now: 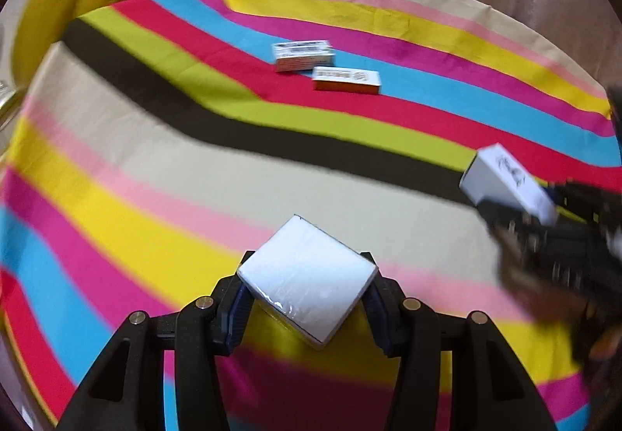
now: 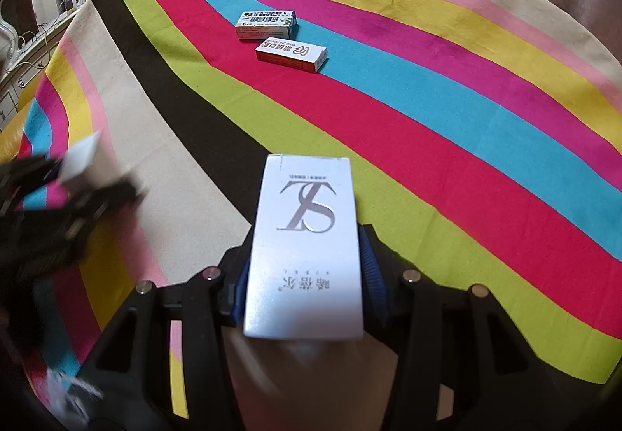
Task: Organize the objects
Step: 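Carry the white S-logo box and white cube box over the storage box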
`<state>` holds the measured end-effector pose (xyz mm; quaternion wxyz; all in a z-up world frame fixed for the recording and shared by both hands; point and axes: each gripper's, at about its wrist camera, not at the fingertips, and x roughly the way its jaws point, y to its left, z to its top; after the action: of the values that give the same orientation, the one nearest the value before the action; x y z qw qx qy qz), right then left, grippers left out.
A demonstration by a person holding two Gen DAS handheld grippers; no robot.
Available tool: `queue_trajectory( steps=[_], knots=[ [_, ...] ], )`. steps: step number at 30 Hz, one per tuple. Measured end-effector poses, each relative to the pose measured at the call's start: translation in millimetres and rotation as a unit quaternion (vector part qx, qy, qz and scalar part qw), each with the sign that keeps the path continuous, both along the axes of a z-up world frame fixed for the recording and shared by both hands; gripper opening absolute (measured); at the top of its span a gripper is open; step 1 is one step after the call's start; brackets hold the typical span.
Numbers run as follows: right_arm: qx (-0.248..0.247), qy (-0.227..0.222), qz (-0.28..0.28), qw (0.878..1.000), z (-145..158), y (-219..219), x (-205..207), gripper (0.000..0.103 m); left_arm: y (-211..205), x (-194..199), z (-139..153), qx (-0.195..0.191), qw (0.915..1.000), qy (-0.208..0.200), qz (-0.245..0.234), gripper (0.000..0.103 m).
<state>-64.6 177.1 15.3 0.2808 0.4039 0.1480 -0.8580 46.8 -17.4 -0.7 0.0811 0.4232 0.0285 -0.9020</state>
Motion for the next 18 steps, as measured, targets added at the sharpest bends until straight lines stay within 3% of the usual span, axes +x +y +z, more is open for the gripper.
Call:
queue_trajectory(
  steps=[4, 7, 13, 18],
  knots=[
    [-0.001, 0.000, 0.000, 1.000, 0, 1, 1, 0.051, -15, 8, 0, 0.036, 0.9988, 0.009, 0.032, 0.052],
    [-0.001, 0.000, -0.001, 1.000, 0, 1, 1, 0.051, -8, 3, -1, 0.012, 0.9994, 0.000, 0.032, 0.052],
    [0.002, 0.001, -0.004, 1.000, 2, 1, 1, 0.051, -9, 4, -3, 0.009, 0.9995, 0.000, 0.031, 0.052],
    [0.003, 0.000, -0.037, 0.999, 3, 3, 12, 0.046, -9, 3, -4, 0.006, 0.9995, -0.001, 0.032, 0.052]
  ],
)
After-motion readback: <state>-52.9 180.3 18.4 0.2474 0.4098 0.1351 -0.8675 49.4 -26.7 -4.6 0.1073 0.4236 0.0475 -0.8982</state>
